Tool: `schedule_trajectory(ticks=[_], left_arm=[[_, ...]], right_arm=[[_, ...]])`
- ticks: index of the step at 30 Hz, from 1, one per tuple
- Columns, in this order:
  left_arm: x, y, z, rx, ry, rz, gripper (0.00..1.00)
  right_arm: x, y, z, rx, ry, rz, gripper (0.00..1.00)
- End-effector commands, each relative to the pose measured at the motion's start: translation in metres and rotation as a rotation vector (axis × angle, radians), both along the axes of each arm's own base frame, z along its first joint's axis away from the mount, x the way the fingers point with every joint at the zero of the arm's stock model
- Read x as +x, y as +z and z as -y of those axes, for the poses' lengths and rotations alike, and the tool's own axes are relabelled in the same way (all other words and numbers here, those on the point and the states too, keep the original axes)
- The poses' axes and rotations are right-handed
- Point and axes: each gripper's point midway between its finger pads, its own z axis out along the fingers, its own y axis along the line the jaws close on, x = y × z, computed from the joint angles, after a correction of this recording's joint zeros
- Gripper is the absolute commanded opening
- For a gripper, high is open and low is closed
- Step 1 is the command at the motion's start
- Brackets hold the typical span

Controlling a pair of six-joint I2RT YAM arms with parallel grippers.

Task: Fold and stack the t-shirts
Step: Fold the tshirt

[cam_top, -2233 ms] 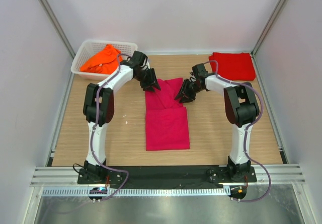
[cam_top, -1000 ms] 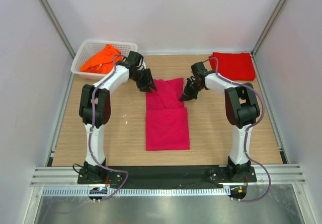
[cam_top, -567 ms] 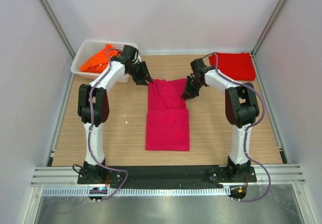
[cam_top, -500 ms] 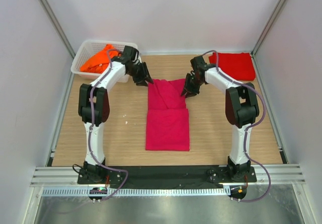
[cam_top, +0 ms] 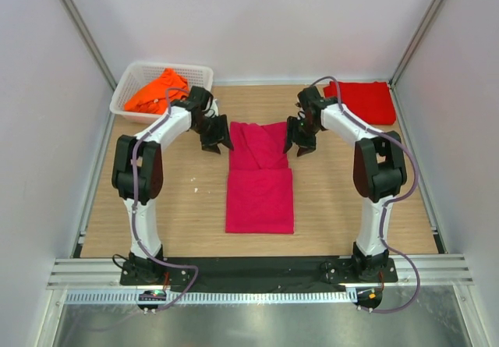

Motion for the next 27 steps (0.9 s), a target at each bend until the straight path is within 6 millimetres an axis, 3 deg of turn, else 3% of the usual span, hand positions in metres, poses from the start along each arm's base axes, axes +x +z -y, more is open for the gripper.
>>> schedule_trajectory(ticks=[1, 5, 11, 13, 16, 17, 19, 20, 21, 23, 27], left_arm=[[0.015, 0.035, 0.003, -0.013, -0.045, 0.133, 0.55], [0.017, 0.035, 0.005, -0.008, -0.052, 0.116, 0.54], [-0.008, 0.024, 0.0, -0.007, -0.068, 0.069, 0.55], [-0.021, 0.025, 0.003, -0.035, -0.064, 0.038, 0.55], [-0.06, 0.017, 0.007, -0.035, -0.086, -0.028, 0.55], [-0.07, 0.016, 0.009, -0.027, -0.091, -0.038, 0.55], [-0.106, 0.008, 0.012, 0.002, -0.113, -0.076, 0.55], [-0.126, 0.002, 0.01, 0.005, -0.092, -0.113, 0.55], [-0.136, -0.007, 0.011, 0.016, -0.081, -0.149, 0.55], [-0.153, -0.002, 0.014, 0.013, -0.038, -0.149, 0.55], [-0.183, -0.002, 0.014, 0.025, 0.018, -0.165, 0.58]], right_arm=[[0.014, 0.028, -0.008, 0.062, 0.02, 0.085, 0.58], [0.021, 0.034, -0.012, 0.071, 0.008, 0.078, 0.58], [-0.004, 0.034, -0.004, 0.062, 0.058, 0.062, 0.59], [-0.025, 0.028, -0.002, 0.069, 0.072, 0.01, 0.59], [-0.064, 0.025, -0.002, 0.119, 0.066, -0.055, 0.6], [-0.086, 0.019, -0.001, 0.133, 0.063, -0.084, 0.61], [-0.112, 0.016, -0.001, 0.142, 0.054, -0.122, 0.63], [-0.134, 0.014, -0.003, 0.135, 0.068, -0.138, 0.63], [-0.144, 0.013, -0.002, 0.126, 0.067, -0.146, 0.63], [-0.171, 0.008, 0.0, 0.102, 0.079, -0.169, 0.64], [-0.203, 0.012, 0.004, 0.136, 0.048, -0.164, 0.64]])
